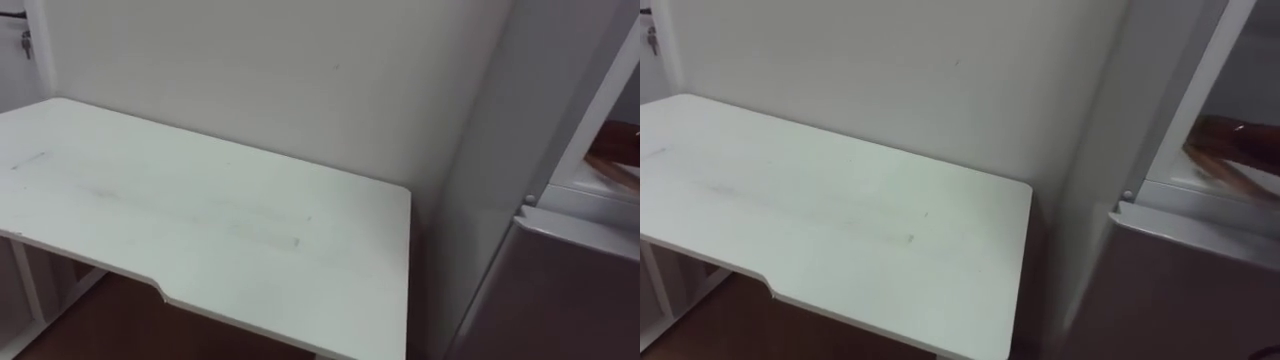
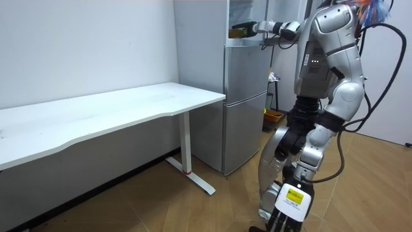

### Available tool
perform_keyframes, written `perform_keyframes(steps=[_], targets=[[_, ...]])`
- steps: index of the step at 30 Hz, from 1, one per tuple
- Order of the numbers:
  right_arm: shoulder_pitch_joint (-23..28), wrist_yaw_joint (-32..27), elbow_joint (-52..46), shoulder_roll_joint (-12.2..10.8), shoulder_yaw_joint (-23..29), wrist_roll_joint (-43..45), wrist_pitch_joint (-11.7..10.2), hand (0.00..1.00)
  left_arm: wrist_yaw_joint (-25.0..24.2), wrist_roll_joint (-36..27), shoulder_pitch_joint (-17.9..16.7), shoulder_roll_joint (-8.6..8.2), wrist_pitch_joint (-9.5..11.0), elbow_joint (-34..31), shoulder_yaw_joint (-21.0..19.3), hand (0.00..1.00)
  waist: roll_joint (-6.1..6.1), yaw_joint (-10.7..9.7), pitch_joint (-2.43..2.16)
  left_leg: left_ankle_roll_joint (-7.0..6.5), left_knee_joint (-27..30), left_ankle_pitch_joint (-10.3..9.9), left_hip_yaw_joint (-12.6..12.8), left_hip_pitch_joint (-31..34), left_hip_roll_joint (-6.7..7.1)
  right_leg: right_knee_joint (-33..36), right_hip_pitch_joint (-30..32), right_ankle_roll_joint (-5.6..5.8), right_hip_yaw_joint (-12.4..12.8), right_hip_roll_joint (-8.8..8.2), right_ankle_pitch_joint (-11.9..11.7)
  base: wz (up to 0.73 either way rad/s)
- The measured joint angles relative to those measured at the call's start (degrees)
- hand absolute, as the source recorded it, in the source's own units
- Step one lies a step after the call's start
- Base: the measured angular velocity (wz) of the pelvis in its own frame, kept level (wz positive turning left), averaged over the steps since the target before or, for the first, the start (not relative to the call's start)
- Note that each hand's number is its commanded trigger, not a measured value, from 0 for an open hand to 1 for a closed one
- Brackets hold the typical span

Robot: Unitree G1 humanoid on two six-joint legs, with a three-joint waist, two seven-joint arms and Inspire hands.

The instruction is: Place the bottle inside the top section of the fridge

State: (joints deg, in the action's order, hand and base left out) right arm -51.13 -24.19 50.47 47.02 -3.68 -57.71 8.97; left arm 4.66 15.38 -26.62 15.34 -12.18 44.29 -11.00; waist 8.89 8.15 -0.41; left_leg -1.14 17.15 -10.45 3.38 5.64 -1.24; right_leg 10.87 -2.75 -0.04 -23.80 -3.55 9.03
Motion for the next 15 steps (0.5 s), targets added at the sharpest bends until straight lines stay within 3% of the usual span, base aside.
perform_keyframes(steps=[9, 15], targets=[[0.18, 3.87, 2.52, -0.04, -4.14, 4.35, -0.02, 0.00, -0.31, -0.22, 0.13, 0.81, 0.03, 0.86, 1.11, 0.00, 0.38, 0.34, 0.03, 0.06, 0.25, 0.01, 0.11, -0.16, 0.14, -0.16, -0.35, -0.07, 0.01, 0.20, 0.03, -0.01], [0.24, 6.72, 4.70, -0.03, -6.44, 4.79, -0.05, 0.00, -0.33, -0.22, 0.09, 1.64, -0.04, 0.96, 1.03, 0.00, 1.18, 1.45, 0.64, 0.16, 0.64, -0.05, -0.05, 0.09, 0.02, -0.26, -0.18, -0.24, -0.06, 0.34, 0.14, 0.01]])
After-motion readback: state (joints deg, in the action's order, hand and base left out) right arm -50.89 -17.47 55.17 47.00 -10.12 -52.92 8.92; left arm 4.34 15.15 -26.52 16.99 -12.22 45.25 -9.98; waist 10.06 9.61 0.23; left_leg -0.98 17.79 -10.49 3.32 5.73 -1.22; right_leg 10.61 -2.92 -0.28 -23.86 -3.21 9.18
